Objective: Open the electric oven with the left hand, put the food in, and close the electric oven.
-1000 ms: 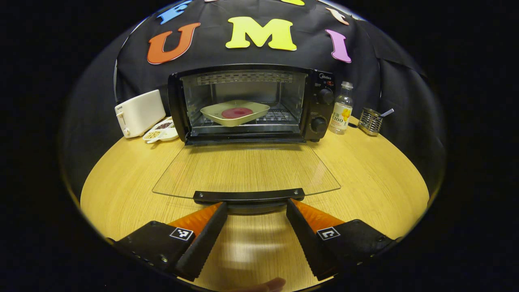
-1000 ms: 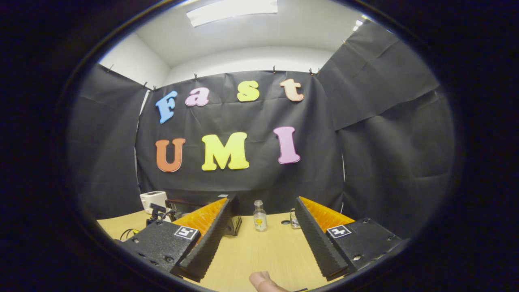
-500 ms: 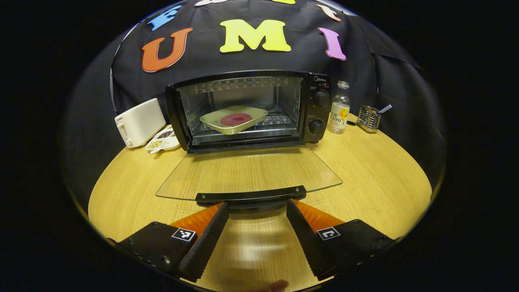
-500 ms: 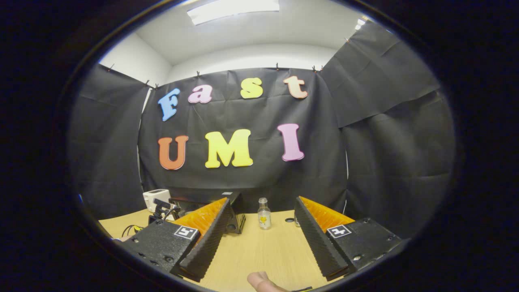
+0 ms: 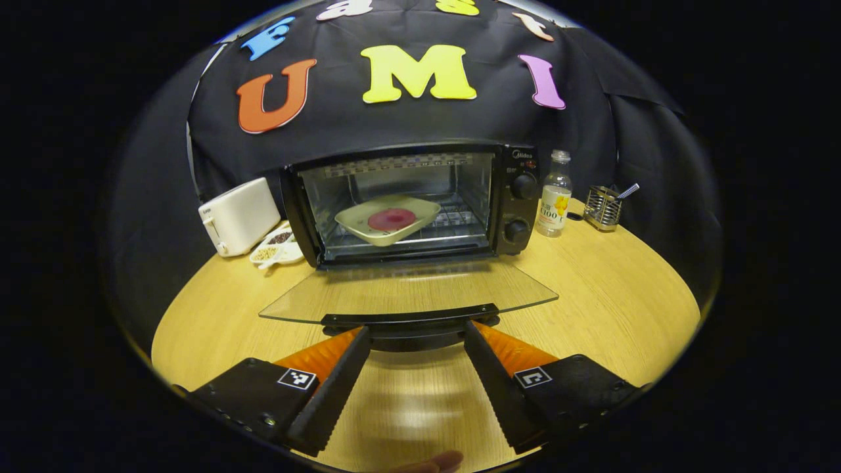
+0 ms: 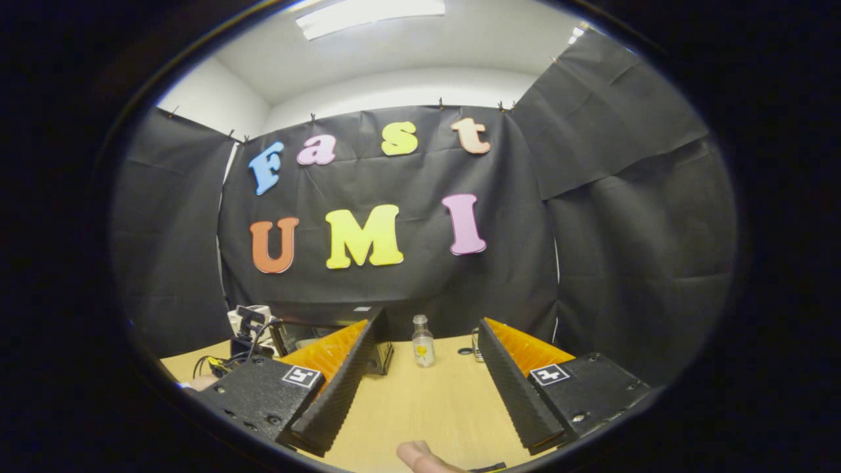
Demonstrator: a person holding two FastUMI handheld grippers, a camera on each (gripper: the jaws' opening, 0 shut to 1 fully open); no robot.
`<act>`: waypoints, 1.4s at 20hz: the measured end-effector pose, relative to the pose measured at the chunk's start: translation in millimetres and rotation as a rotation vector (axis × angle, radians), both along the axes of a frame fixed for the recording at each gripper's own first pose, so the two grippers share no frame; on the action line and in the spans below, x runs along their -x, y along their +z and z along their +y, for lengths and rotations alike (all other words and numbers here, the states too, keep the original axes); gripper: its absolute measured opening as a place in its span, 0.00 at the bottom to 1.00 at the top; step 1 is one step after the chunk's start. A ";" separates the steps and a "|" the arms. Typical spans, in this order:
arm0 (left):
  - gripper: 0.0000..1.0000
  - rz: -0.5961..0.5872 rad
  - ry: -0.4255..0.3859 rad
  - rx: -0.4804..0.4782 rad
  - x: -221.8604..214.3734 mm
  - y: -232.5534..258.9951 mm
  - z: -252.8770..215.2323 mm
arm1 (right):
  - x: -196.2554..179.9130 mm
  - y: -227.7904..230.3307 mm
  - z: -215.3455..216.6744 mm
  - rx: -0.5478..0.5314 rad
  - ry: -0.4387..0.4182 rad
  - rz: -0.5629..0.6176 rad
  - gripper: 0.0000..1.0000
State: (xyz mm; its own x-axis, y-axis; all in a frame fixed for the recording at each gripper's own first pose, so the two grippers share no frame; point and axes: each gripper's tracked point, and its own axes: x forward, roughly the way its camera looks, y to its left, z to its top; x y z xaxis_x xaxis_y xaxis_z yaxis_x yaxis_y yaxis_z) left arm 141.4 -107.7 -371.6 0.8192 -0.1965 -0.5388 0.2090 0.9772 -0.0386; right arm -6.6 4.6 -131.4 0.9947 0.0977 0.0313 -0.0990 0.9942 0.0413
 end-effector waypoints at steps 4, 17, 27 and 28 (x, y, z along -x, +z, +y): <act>0.94 -0.073 -0.007 -0.022 -11.8 16.7 0.9 | -1.4 -4.6 -1.4 -0.015 0.004 0.016 1.00; 0.94 -0.219 0.144 -0.165 -95.2 49.3 16.1 | -9.3 -23.0 -6.1 -0.012 -0.010 0.057 0.96; 0.94 -0.277 0.107 0.044 -40.7 110.7 9.4 | -9.3 -24.8 -4.7 -0.002 -0.016 0.070 0.96; 0.94 -0.297 0.108 0.059 -30.5 123.6 12.2 | -8.3 -23.6 -3.9 -0.003 -0.016 0.070 0.96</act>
State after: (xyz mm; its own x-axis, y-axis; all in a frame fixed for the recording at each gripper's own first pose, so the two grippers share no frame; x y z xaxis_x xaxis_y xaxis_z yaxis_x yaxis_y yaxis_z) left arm 172.0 -95.5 -248.0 0.9568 -0.1240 -0.2631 0.1152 0.9922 -0.0487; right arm 1.7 0.7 -155.0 0.9959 0.0819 -0.0384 -0.0799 0.9955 0.0506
